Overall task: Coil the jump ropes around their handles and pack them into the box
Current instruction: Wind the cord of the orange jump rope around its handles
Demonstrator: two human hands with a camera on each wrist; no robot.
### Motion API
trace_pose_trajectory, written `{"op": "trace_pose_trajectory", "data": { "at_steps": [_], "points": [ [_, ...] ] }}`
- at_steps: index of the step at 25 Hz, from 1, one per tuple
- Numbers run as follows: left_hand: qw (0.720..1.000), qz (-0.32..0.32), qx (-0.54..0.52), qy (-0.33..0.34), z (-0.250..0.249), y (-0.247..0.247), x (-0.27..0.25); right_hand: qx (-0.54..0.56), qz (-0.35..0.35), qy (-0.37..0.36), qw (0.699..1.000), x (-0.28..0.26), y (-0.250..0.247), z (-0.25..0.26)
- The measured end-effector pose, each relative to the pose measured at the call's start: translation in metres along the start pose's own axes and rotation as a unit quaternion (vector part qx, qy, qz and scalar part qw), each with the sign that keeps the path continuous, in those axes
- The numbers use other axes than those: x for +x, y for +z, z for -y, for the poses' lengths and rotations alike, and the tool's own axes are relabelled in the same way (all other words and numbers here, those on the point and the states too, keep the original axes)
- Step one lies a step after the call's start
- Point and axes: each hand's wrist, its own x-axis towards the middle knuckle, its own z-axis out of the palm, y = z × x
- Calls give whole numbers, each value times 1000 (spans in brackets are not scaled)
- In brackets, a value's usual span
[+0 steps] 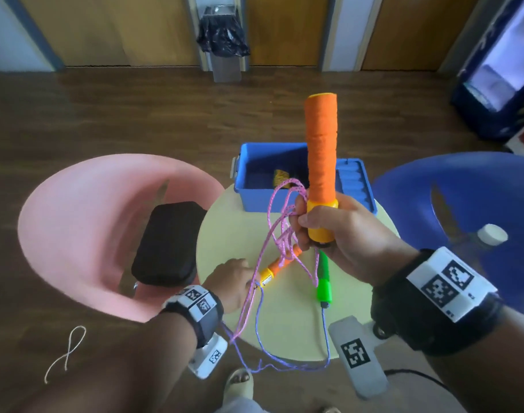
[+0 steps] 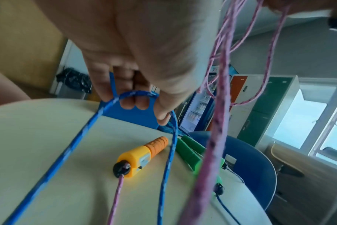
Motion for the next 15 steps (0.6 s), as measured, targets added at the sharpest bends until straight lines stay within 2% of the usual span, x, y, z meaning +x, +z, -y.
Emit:
{"op": "trace_pose_trajectory", "data": {
  "at_steps": [2, 4, 7, 10, 12, 15],
  "points": [
    [998, -34, -47, -11, 4, 3, 24, 9, -27, 1, 1000, 4, 8, -2],
    [991, -28, -115, -71, 5, 5, 43, 11, -53, -6, 999, 5, 14, -5],
    [960, -16, -239, -147, 7, 15, 65, 2, -107, -7, 994, 2, 17, -12],
    [964, -20, -226, -141, 10, 25, 80, -3, -144, -2, 990, -6, 16, -19],
    [973, 5, -204, -110, 11, 27, 86, -4, -161, 4, 987, -11, 14, -23],
    [990, 73, -108, -53, 13, 31, 89, -6, -185, 4, 983, -13, 13, -25]
  ]
}}
